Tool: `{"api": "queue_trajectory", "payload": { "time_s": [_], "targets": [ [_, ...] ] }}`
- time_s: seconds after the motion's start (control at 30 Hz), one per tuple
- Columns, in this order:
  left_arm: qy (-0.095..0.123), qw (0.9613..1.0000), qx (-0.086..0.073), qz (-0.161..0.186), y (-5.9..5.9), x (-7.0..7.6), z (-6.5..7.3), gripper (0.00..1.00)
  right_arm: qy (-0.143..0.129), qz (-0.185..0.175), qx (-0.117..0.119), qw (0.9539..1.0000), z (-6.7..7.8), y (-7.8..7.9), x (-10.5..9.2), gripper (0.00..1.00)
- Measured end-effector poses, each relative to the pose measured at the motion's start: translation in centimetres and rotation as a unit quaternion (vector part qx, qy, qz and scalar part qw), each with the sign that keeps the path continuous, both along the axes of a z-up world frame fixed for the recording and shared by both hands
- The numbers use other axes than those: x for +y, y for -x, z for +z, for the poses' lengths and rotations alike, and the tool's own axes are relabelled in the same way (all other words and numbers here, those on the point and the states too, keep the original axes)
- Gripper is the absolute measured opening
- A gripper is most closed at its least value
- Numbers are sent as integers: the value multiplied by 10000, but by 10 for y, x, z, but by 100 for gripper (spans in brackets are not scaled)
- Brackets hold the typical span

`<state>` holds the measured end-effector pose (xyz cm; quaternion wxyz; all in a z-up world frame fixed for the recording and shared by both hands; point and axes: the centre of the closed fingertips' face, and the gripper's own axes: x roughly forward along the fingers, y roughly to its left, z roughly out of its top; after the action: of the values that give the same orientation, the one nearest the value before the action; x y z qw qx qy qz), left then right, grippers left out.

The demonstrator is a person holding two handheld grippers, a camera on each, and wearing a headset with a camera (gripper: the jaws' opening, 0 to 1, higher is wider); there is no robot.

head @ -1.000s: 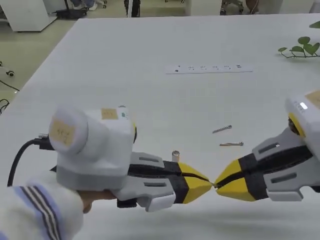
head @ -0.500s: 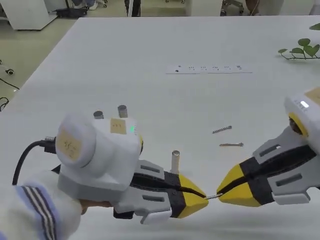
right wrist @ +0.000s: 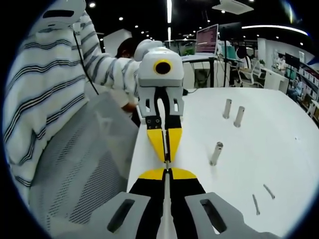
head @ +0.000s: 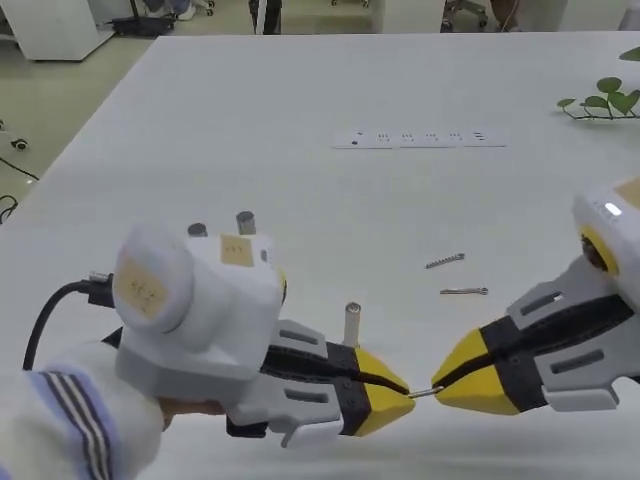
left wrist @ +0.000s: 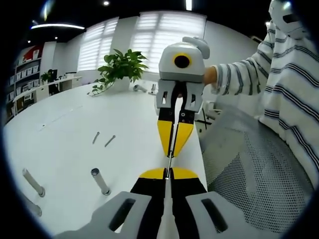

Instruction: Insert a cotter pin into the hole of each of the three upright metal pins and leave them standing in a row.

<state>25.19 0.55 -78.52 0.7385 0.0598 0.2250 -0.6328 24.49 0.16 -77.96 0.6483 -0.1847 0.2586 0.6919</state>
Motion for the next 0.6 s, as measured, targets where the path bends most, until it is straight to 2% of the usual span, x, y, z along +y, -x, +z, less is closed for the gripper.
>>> {"api": "queue_trajectory", "payload": {
  "time_s": [0.13, 0.17, 0.2, 0.27, 0.3, 0.4, 0.6],
  "targets": [
    [36, 9999, -12, 125, -4, -1, 1, 4, -78, -94, 16, 9999, 0, -2, 0, 4],
    [3, 9999, -65, 140, -6, 0, 0, 9, -86, -108, 21, 9999, 0, -2, 0, 4],
    [-54, 9997, -221, 126, -8, 0, -1, 12, -91, -120, 15, 9999, 0, -3, 0, 4],
    [-44, 9997, -194, 142, -8, 0, -1, 15, -113, -161, 10, 9998, -1, -4, 0, 4],
    [8, 9997, -133, 182, -8, 0, 1, 15, -131, -181, 15, 9997, -2, -5, -1, 4],
    [-5, 9997, -135, 197, -9, 1, 1, 16, -161, -219, 10, 9996, -2, -6, -1, 4],
    [-50, 9988, -296, 382, -16, 8, 3, 26, -389, -432, 8, 9983, 2, -12, 0, 3]
  ]
}}
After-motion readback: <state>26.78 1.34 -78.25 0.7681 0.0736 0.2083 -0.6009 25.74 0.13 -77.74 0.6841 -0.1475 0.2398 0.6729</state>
